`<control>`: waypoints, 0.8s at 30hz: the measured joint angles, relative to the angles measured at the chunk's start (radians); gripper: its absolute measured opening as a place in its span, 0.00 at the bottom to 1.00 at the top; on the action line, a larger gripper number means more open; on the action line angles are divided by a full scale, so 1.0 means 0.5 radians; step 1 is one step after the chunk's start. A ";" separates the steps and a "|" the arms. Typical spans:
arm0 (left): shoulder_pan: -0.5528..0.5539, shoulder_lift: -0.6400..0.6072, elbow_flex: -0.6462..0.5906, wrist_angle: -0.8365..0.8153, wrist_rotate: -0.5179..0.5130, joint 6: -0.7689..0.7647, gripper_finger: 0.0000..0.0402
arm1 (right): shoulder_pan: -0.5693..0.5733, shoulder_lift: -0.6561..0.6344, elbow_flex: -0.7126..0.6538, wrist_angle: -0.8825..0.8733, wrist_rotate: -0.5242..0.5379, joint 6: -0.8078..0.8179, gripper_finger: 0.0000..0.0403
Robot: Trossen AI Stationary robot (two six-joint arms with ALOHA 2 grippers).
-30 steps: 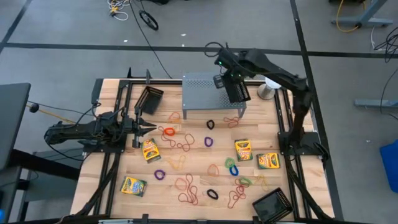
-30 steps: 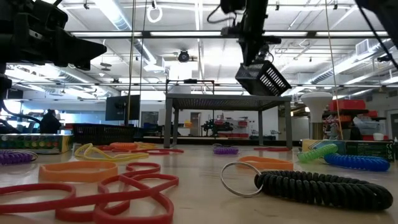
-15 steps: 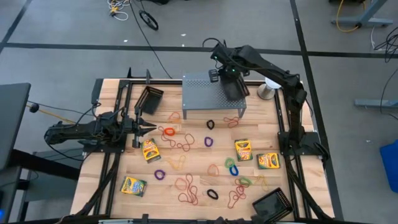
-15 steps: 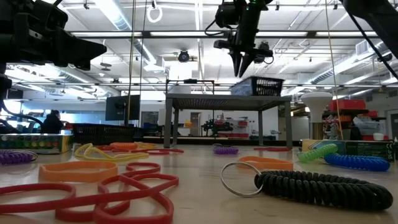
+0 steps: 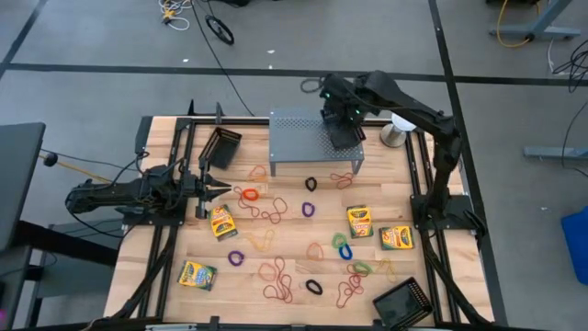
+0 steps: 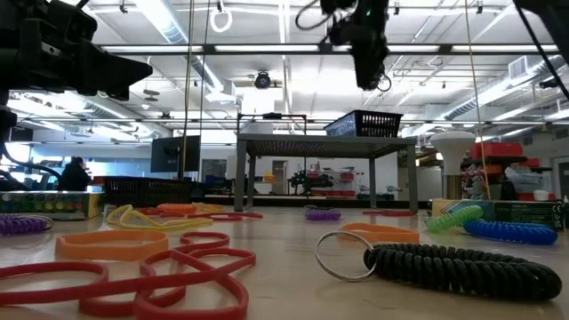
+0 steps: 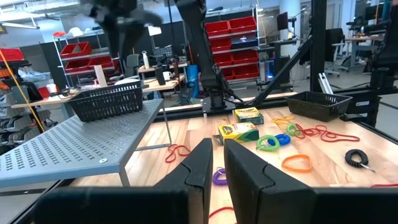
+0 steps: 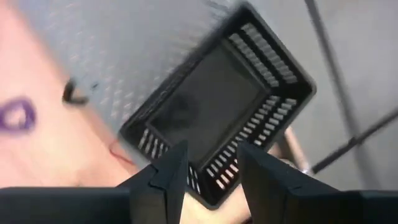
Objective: Sort rubber bands into baskets
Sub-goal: Put the right black basket into the shelf
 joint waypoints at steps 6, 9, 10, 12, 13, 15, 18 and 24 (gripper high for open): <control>0.001 0.001 0.000 0.000 0.000 0.000 0.12 | 0.089 -0.190 -0.323 0.134 -0.096 -0.358 0.37; 0.000 0.000 0.000 0.000 0.000 0.000 0.12 | 0.097 -0.269 -0.615 0.327 -0.095 -0.506 0.37; 0.000 0.000 0.000 -0.001 0.000 0.000 0.12 | 0.099 -0.293 -0.703 0.375 -0.081 -0.566 0.37; 0.000 0.000 0.000 0.000 0.000 0.000 0.12 | 0.106 -0.335 -0.867 0.497 -0.011 -0.661 0.37; 0.000 0.000 0.000 0.000 0.000 0.000 0.12 | 0.106 -0.349 -0.929 0.564 0.024 -0.704 0.37; 0.000 0.000 0.000 0.000 0.000 0.000 0.12 | 0.105 -0.373 -1.024 0.648 0.047 -0.779 0.37; 0.000 0.001 0.000 0.000 0.000 0.000 0.12 | 0.090 -0.369 -1.087 0.685 0.047 -0.858 0.37; 0.000 0.001 0.000 -0.001 0.000 0.000 0.12 | 0.074 -0.365 -1.099 0.721 0.051 -0.896 0.31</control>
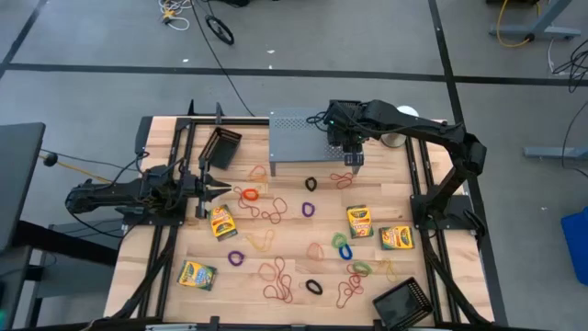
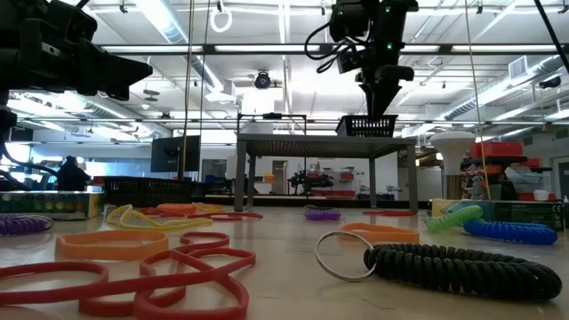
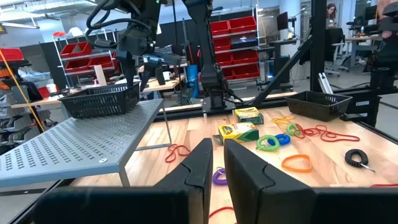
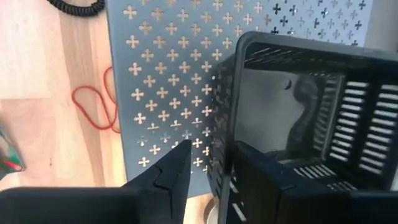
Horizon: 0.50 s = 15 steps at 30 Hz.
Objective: Sort rubber bands into baskets
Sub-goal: Put the right black basket into the shelf
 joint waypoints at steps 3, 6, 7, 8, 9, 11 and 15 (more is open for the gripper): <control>0.000 0.000 0.000 0.000 0.000 0.000 0.12 | -0.033 -0.001 0.000 0.026 0.004 -0.013 0.28; 0.000 0.000 0.001 0.000 0.000 0.000 0.12 | -0.079 -0.001 0.000 0.053 0.008 -0.003 0.25; 0.000 -0.001 0.000 0.000 0.000 0.000 0.12 | -0.091 -0.001 0.000 0.058 0.013 -0.002 0.24; 0.000 0.000 0.000 0.001 0.000 0.000 0.12 | -0.100 -0.001 0.000 0.057 0.015 -0.002 0.22; 0.000 0.000 0.001 0.000 0.000 0.000 0.12 | -0.107 -0.001 0.000 0.052 0.013 -0.001 0.20; 0.000 -0.001 0.000 0.000 0.000 0.000 0.12 | -0.113 -0.001 0.000 0.024 0.012 -0.001 0.14; 0.000 0.000 0.000 0.000 0.000 0.000 0.12 | -0.101 -0.004 0.000 -0.003 0.013 -0.006 0.03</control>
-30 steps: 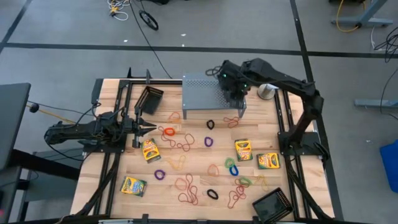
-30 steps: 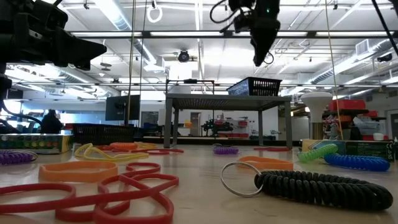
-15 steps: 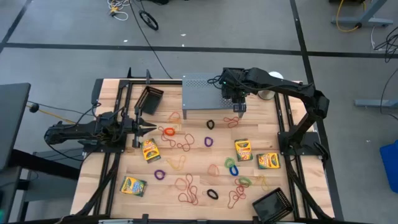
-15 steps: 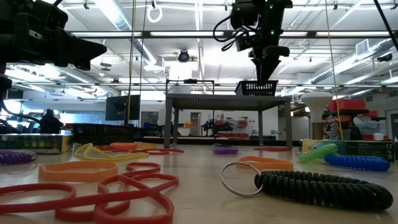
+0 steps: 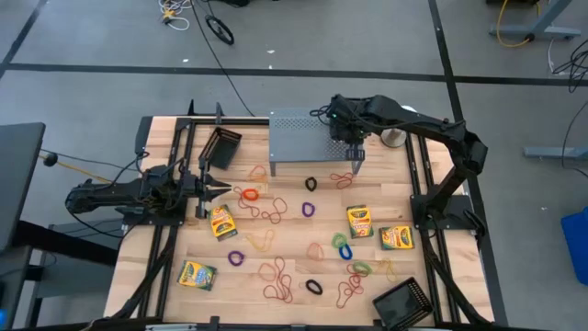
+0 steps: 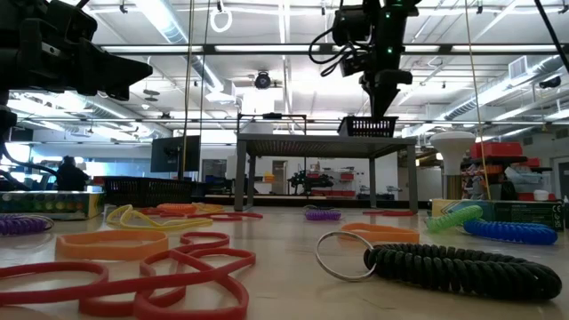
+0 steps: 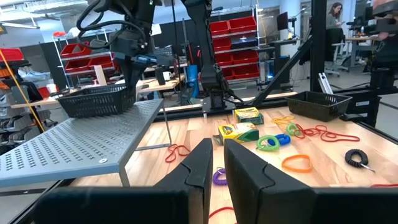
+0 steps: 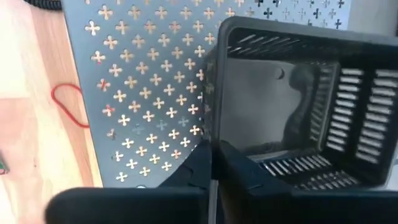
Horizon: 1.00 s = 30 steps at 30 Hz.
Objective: Sort rubber bands into baskets
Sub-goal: Put the right black basket into the shelf
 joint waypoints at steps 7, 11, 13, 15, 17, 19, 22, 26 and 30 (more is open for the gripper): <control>0.000 0.000 0.000 0.000 0.000 0.000 0.12 | 0.047 -0.067 0.000 -0.112 -0.053 0.032 0.06; 0.000 0.000 0.000 0.000 0.000 0.000 0.12 | 0.052 -0.079 0.000 -0.163 -0.108 0.078 0.03; 0.000 0.000 0.000 0.000 0.000 0.000 0.12 | 0.053 -0.079 0.000 -0.163 -0.096 0.074 0.03; 0.001 0.000 0.001 0.000 0.000 0.000 0.12 | 0.053 -0.079 0.000 -0.160 -0.096 0.070 0.04; 0.000 0.000 0.000 0.000 0.000 0.000 0.12 | 0.053 -0.079 0.000 -0.157 -0.088 0.069 0.05; 0.001 0.000 0.000 0.000 0.000 0.000 0.12 | 0.049 -0.079 0.000 -0.158 -0.056 0.070 0.05; 0.001 0.000 0.000 -0.001 0.000 0.000 0.12 | 0.039 -0.079 0.000 -0.163 -0.050 0.068 0.04; 0.000 0.000 0.000 0.000 0.000 0.000 0.12 | 0.038 -0.079 0.000 -0.165 -0.068 0.063 0.04; 0.000 0.000 0.000 -0.001 0.000 0.000 0.12 | 0.038 -0.079 0.000 -0.177 -0.105 0.062 0.06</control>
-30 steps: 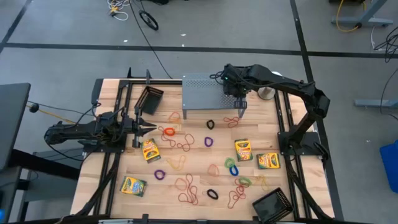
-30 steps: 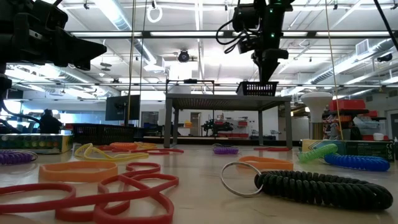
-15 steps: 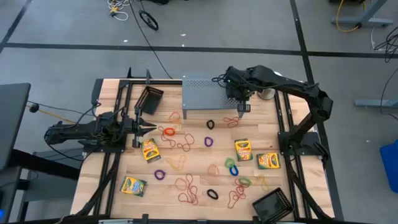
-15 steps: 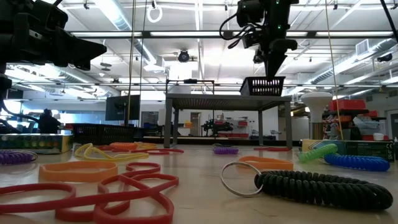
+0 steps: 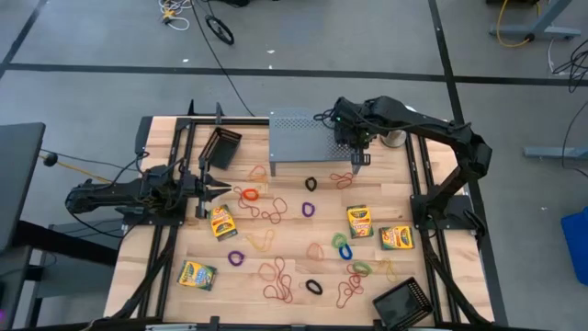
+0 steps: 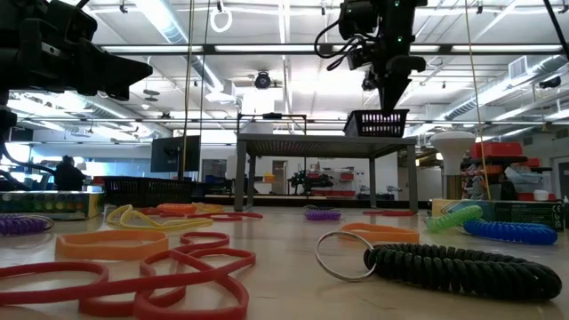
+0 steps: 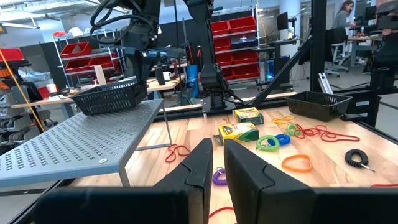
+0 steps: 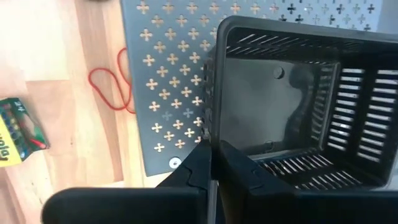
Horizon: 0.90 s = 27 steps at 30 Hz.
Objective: Sort rubber bands into baskets
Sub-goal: Put the right black basket into the shelf
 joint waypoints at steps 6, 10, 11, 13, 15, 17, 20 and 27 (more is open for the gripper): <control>0.000 0.000 0.000 0.000 0.000 0.000 0.12 | 0.000 0.000 0.000 -0.009 0.003 -0.001 0.07; 0.001 0.000 0.000 0.001 0.000 0.000 0.12 | 0.000 0.001 0.000 -0.019 0.039 0.001 0.08; 0.001 0.000 0.000 0.001 0.000 -0.001 0.12 | 0.000 0.001 0.000 -0.019 0.039 0.001 0.08; 0.000 -0.001 0.000 0.001 0.000 0.000 0.12 | 0.000 0.001 0.000 -0.019 0.040 0.001 0.08; 0.000 0.000 0.000 0.001 0.000 0.000 0.12 | 0.000 0.001 0.000 -0.019 0.042 0.001 0.08; 0.001 0.000 0.000 0.000 0.000 0.000 0.12 | 0.000 0.001 0.000 -0.019 0.044 0.002 0.08; 0.000 -0.001 0.001 0.000 0.000 0.000 0.12 | 0.000 0.002 0.000 -0.019 0.046 0.003 0.09; 0.000 0.000 0.000 0.000 0.000 0.000 0.12 | 0.002 0.002 0.000 -0.019 0.048 0.023 0.19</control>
